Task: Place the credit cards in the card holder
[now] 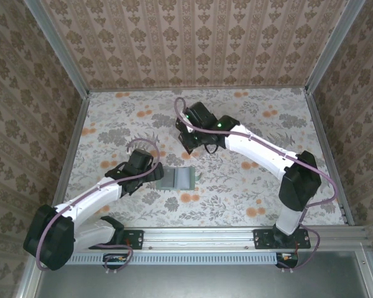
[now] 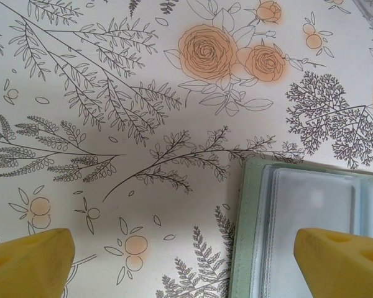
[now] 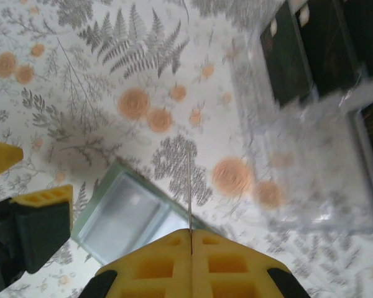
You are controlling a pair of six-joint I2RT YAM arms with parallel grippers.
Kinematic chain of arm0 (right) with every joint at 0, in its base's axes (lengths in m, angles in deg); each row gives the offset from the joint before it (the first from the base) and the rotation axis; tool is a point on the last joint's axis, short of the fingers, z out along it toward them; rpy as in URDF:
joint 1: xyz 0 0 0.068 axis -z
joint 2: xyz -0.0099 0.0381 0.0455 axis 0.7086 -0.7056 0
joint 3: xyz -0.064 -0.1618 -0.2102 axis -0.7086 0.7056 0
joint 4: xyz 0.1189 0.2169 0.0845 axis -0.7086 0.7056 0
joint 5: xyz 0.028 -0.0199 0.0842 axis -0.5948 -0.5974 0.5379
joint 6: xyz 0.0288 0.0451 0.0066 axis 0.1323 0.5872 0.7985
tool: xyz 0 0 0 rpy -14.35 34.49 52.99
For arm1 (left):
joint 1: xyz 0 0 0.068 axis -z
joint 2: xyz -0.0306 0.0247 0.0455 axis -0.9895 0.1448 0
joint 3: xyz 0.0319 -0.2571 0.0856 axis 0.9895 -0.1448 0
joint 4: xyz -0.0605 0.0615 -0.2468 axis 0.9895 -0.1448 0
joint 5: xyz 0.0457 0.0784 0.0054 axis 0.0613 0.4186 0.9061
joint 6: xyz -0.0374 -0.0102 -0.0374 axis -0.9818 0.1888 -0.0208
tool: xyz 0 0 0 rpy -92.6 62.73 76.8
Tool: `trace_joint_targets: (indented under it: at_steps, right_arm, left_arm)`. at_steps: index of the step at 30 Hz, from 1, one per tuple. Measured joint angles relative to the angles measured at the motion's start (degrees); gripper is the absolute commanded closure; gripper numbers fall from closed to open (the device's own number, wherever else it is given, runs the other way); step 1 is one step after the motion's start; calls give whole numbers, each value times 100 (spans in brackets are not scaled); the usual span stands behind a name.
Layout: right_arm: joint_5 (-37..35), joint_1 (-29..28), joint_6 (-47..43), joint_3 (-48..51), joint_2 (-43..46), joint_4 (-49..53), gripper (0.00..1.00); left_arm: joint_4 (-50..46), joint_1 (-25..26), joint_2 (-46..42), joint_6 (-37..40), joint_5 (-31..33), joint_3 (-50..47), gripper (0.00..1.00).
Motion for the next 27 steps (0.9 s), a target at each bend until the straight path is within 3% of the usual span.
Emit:
trace_joint_targets:
  at_steps: [6, 12, 27]
  right_arm:
    - [146, -385, 1639, 1574, 269, -1381, 100]
    - [85, -835, 2826, 2179, 269, -2393, 100]
    - [-372, -953, 3838, 3088, 269, -3318, 100]
  left_arm:
    - [15, -24, 0, -2, 4, -15, 0]
    - [24, -24, 0, 0, 4, -17, 0]
    - [24, -24, -15, 0, 2, -20, 0]
